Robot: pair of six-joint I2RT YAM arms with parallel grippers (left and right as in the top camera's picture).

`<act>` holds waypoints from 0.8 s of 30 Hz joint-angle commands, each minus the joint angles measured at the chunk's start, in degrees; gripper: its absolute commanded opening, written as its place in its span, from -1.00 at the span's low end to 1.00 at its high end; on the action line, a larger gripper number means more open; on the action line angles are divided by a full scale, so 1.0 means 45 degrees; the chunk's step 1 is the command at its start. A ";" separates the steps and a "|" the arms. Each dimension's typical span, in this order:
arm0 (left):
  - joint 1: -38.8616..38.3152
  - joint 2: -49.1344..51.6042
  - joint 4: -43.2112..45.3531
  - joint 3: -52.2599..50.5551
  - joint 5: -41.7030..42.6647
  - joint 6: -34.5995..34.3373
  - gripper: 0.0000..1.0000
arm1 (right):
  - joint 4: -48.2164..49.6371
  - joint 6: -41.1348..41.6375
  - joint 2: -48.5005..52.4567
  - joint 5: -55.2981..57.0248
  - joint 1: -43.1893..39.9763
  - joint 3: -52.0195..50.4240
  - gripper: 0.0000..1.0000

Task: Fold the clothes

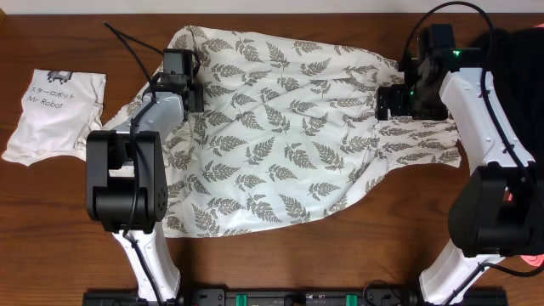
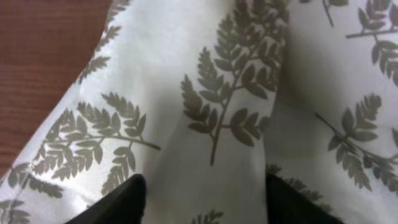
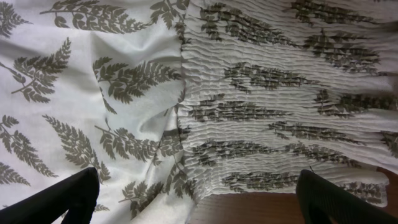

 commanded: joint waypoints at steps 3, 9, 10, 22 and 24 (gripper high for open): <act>0.0019 0.0121 0.0141 0.0126 -0.0185 0.0194 -0.20 | 0.0015 -0.0194 0.0024 0.0121 -0.0053 -0.0083 0.98; 0.0019 0.0117 0.0627 0.0131 -0.0199 0.1977 -0.73 | 0.0015 -0.0194 0.0024 0.0121 -0.0053 -0.0083 0.98; 0.0019 0.0112 0.0743 0.0131 -0.0335 0.2297 -0.74 | 0.0015 -0.0194 0.0024 0.0121 -0.0053 -0.0083 0.99; 0.0476 0.0112 0.2691 0.0180 -0.2195 0.4580 -0.79 | 0.0015 -0.0194 0.0024 0.0121 -0.0053 -0.0083 0.98; 0.0651 0.0112 0.3065 0.0253 -0.2191 0.4668 -0.79 | 0.0015 -0.0194 0.0024 0.0117 -0.0053 -0.0083 0.99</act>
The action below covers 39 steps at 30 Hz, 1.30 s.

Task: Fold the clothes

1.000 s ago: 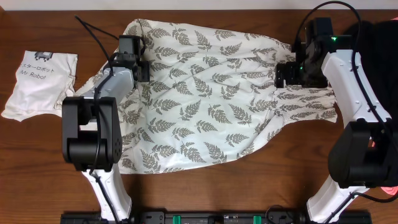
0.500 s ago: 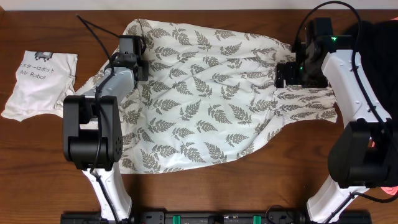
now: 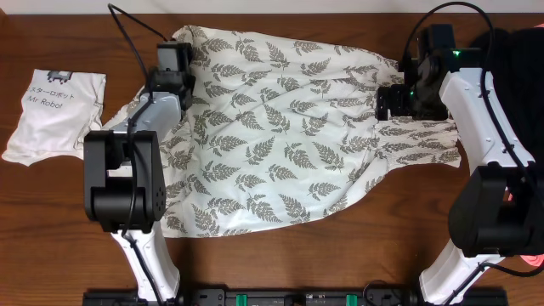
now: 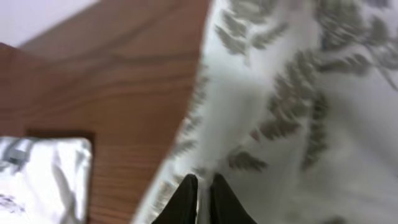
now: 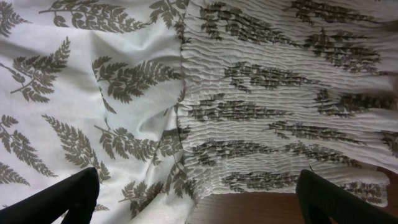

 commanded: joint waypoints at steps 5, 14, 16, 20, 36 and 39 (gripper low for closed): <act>0.0937 0.0112 0.1627 0.0355 -0.0393 0.0821 -0.81 | 0.0015 -0.0194 0.0024 0.0112 -0.0053 -0.0063 0.98; 0.0971 -0.0393 0.0340 0.0359 -0.0214 0.0826 -0.85 | 0.0015 -0.0194 0.0024 0.0117 -0.0053 -0.0063 0.98; 0.0680 -0.0884 -0.0398 0.0359 0.0204 0.0826 -0.51 | 0.0015 -0.0194 0.0024 0.0112 -0.0053 -0.0063 0.98; 0.0112 -0.2103 -0.2059 0.0457 0.1875 0.0301 -0.25 | 0.0015 -0.0194 0.0024 0.0112 -0.0053 -0.0063 0.99; -0.0029 -0.2691 -0.9160 0.5591 0.3011 -0.4605 -0.28 | 0.0015 -0.0194 0.0024 0.0112 -0.0053 -0.0063 0.98; -0.0053 -0.2501 -0.9262 0.5591 0.3055 -0.5003 -0.29 | 0.0015 -0.0194 0.0024 0.0117 -0.0053 -0.0063 0.99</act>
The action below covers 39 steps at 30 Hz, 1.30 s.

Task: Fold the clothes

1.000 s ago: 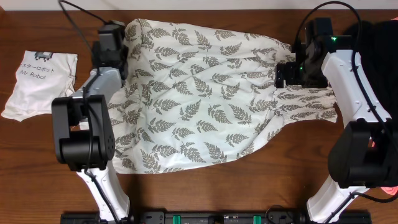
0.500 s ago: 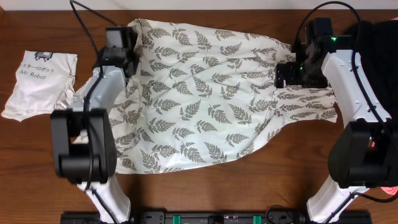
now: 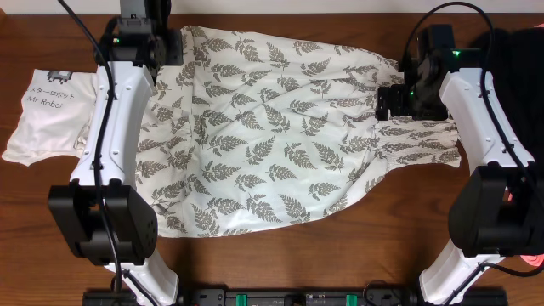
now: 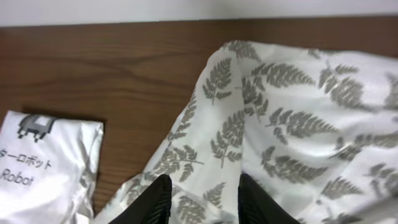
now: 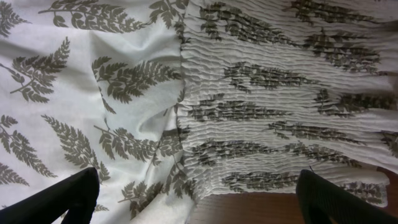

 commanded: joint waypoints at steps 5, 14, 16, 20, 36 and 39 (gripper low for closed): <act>-0.0039 0.0937 -0.0126 0.0068 0.0223 -0.0981 0.31 | -0.0010 -0.0189 0.0024 0.0107 -0.0053 -0.0039 0.98; -0.0049 0.2555 -0.0092 0.0049 0.0228 -0.0981 0.96 | -0.0010 -0.0189 0.0024 0.0102 -0.0053 -0.0044 0.98; -0.0049 0.2798 -0.0112 0.0034 0.0233 -0.0981 0.98 | -0.0010 -0.0189 0.0024 0.0107 -0.0053 -0.0044 0.98; -0.0107 0.3147 0.0228 -0.0126 0.0228 -0.0971 0.74 | -0.0010 -0.0189 0.0024 0.0107 -0.0053 -0.0044 0.99; -0.0194 0.4809 0.0738 -0.0131 0.0165 -0.0908 0.57 | -0.0010 -0.0189 0.0024 0.0107 -0.0053 -0.0044 0.99; -0.0199 0.4886 0.1049 -0.0131 0.0126 -0.0729 0.52 | -0.0010 -0.0189 0.0024 0.0102 -0.0053 -0.0044 0.98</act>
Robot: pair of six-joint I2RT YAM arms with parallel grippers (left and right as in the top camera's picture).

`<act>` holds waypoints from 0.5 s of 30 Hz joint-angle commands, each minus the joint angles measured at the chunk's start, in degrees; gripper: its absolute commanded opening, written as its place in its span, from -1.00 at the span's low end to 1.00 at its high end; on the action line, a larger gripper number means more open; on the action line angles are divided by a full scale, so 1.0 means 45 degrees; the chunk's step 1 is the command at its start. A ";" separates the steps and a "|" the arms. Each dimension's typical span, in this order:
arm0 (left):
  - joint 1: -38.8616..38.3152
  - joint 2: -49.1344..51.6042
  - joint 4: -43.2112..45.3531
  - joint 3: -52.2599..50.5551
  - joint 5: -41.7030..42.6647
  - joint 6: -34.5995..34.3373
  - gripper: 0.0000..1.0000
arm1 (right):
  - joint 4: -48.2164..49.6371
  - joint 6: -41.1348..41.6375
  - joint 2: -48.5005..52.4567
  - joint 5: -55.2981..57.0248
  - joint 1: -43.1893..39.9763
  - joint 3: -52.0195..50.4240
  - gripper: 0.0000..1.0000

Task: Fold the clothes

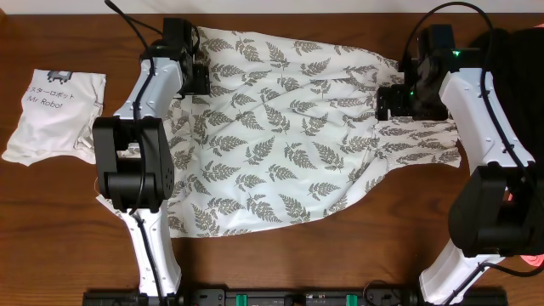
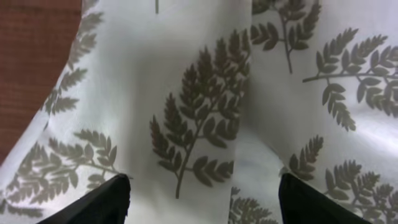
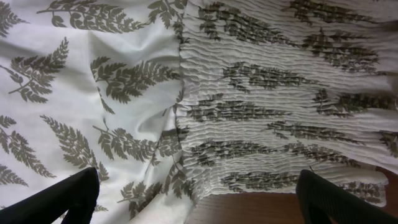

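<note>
A white garment with a grey fern print (image 1: 280, 136) lies spread across the brown table (image 1: 340, 255), its smocked band (image 3: 280, 106) at the right end. My left gripper (image 1: 195, 82) hangs over the cloth's upper left part. In the left wrist view that gripper (image 2: 202, 199) is wide open, with printed fabric (image 2: 199, 124) lying flat below and nothing held. My right gripper (image 1: 387, 102) hovers where the smocked band meets the smooth cloth. It (image 3: 199, 202) is also wide open and empty, with the garment's edge and bare wood between its fingers.
A folded white T-shirt with "Mr. Robot" print (image 1: 55, 115) lies at the left of the table. A black pile of clothing (image 1: 518, 51) sits at the back right corner. Bare wood shows along the front.
My left arm was up over the back left corner, fingers only a little apart. It is now over the garment's upper left part with the fingers wide apart. The right arm has not moved.
First my left gripper was open low over the garment's left side, where the cloth bunched. Then its fingers were nearly together at the cloth's left edge. Later it was near the back corner with the left side lying flatter. Now it is open over the cloth again. The right gripper stayed open throughout.
</note>
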 commanded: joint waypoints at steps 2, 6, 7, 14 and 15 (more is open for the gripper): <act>-0.0010 0.0185 0.0384 -0.0049 -0.0151 0.0189 0.52 | -0.0010 -0.0189 0.0024 0.0063 -0.0053 -0.0044 0.98; -0.0010 0.0432 0.0563 -0.0049 -0.0170 0.0199 0.49 | -0.0010 -0.0189 0.0024 0.0063 -0.0044 -0.0044 0.99; -0.0005 0.0529 0.0593 -0.0049 -0.0296 0.0223 0.49 | -0.0010 -0.0189 0.0024 0.0068 -0.0044 -0.0044 0.98; 0.0010 0.0831 0.0665 -0.0049 -0.1744 0.0228 0.50 | -0.0010 -0.0189 0.0024 0.0068 -0.0044 -0.0044 0.99; 0.0015 0.0831 0.0724 -0.0049 -0.1744 0.0228 0.47 | -0.0010 -0.0189 0.0024 0.0063 -0.0044 -0.0044 0.99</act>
